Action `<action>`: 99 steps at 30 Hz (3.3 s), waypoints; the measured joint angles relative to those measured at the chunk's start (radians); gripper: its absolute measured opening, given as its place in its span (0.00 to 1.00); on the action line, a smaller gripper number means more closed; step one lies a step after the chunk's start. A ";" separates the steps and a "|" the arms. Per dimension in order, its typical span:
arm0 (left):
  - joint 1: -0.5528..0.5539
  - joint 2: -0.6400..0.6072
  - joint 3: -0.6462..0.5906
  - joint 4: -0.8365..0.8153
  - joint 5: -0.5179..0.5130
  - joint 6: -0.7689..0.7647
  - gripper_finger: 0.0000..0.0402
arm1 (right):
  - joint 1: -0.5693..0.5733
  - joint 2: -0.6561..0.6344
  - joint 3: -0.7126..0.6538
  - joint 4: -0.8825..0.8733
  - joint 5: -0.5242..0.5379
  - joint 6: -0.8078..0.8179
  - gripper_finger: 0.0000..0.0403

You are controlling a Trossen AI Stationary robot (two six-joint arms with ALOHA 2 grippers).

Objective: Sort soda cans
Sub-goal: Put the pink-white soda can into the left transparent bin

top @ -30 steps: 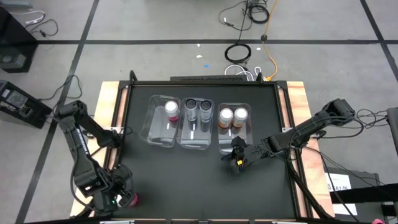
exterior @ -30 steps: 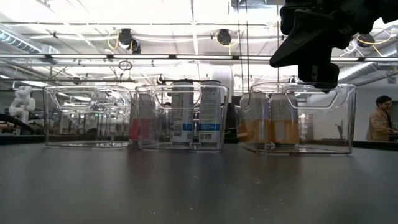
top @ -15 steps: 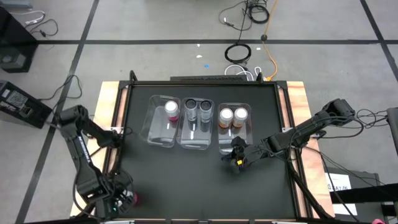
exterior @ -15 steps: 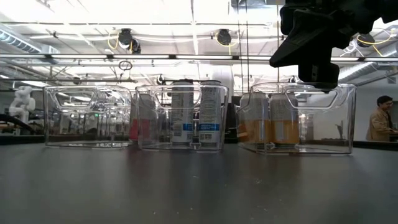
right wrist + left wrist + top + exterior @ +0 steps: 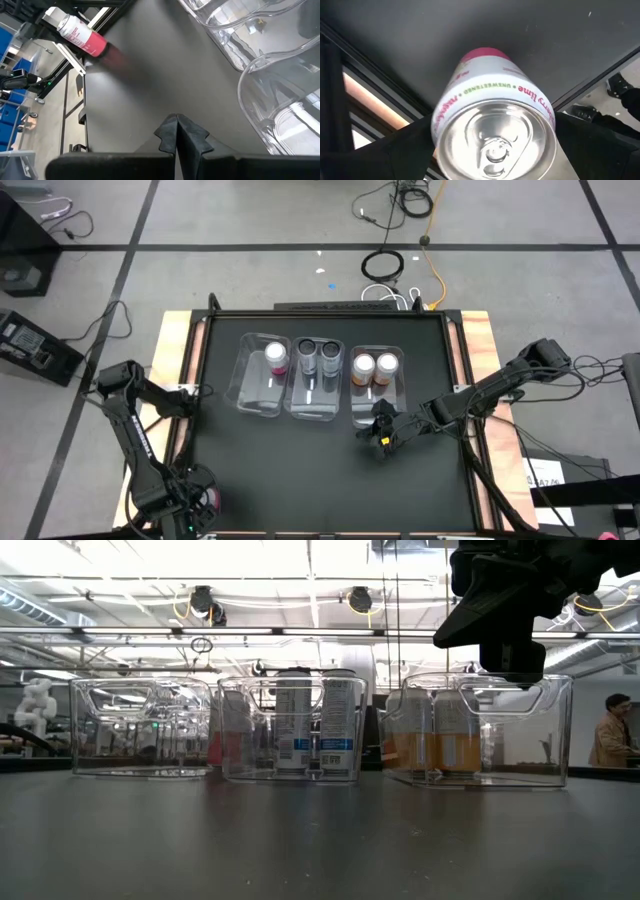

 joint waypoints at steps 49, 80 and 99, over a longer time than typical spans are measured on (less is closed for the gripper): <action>0.004 0.025 0.001 0.006 -0.019 -0.030 0.77 | 0.000 0.000 0.000 0.022 -0.001 -0.008 0.00; 0.138 -0.247 0.000 -0.163 -0.079 -0.041 0.77 | 0.000 0.000 0.000 0.022 -0.001 -0.077 0.00; 0.527 -0.503 0.000 -0.245 -0.336 0.313 0.77 | 0.000 0.000 0.000 0.022 -0.001 -0.088 0.00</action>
